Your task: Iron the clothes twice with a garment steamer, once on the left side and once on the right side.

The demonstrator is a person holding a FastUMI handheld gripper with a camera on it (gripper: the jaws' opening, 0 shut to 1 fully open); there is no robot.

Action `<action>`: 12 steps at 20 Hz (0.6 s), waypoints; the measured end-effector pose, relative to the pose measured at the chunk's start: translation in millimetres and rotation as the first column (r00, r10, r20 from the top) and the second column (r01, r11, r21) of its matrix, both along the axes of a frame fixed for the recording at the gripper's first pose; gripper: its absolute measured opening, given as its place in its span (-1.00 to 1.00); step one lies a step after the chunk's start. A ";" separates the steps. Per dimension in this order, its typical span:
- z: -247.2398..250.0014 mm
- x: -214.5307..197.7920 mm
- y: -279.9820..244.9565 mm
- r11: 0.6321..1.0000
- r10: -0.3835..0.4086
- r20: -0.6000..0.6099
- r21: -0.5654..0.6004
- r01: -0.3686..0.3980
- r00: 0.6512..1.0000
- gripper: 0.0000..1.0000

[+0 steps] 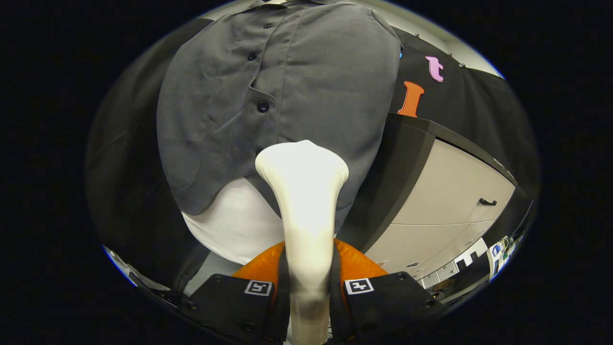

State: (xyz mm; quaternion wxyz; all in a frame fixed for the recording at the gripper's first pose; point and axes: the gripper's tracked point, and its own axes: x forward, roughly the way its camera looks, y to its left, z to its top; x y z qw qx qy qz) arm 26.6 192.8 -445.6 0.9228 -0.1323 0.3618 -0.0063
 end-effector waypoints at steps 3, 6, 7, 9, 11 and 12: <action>20.1 2.9 6.7 1.000 -0.003 0.048 0.021 0.002 0.999 -0.17; 66.4 22.8 25.4 0.998 0.005 0.148 0.058 -0.014 0.989 -0.18; 85.9 30.1 34.7 0.997 0.018 0.183 0.069 -0.031 0.983 -0.18; 124.2 54.9 56.8 0.993 0.045 0.261 0.090 -0.071 0.964 -0.18; 169.5 75.6 78.7 0.989 0.074 0.337 0.093 -0.111 0.939 -0.19; 190.9 87.2 90.2 0.987 0.091 0.369 0.093 -0.134 0.925 -0.18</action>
